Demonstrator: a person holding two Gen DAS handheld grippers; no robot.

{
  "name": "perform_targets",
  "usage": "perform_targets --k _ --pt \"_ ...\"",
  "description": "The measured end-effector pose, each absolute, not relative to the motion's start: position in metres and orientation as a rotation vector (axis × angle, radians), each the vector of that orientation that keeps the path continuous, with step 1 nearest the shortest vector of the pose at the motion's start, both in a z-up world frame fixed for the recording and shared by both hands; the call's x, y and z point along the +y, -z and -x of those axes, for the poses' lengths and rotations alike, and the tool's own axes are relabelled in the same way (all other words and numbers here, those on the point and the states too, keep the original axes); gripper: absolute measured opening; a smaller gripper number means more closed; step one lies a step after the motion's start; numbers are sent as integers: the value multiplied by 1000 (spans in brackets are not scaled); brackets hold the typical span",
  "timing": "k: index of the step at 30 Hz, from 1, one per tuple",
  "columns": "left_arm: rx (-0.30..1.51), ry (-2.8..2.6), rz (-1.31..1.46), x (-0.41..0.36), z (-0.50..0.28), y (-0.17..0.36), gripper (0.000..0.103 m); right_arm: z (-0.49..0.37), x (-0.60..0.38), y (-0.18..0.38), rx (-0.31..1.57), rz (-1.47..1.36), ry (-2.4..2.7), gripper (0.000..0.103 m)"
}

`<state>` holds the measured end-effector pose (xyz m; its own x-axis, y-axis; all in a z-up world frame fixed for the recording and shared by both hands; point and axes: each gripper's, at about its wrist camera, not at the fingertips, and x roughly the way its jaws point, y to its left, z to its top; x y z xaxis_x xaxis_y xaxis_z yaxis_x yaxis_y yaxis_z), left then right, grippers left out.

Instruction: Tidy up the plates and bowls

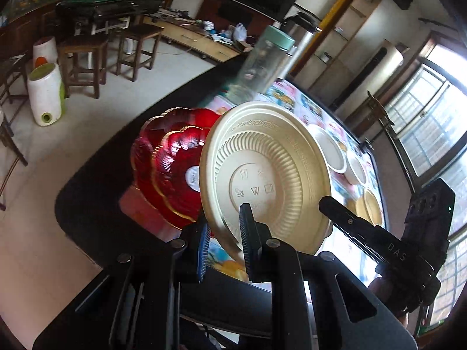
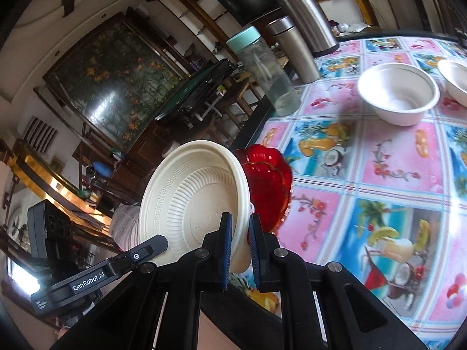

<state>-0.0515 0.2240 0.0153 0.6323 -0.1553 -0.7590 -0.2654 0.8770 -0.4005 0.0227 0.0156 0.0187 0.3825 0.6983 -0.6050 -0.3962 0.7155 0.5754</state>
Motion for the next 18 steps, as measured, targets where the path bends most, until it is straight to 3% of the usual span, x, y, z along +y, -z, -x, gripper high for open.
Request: perform_targets --k 18 --pt "1034 -177 499 245 0 42 17 -49 55 25 1004 -269 -614 12"
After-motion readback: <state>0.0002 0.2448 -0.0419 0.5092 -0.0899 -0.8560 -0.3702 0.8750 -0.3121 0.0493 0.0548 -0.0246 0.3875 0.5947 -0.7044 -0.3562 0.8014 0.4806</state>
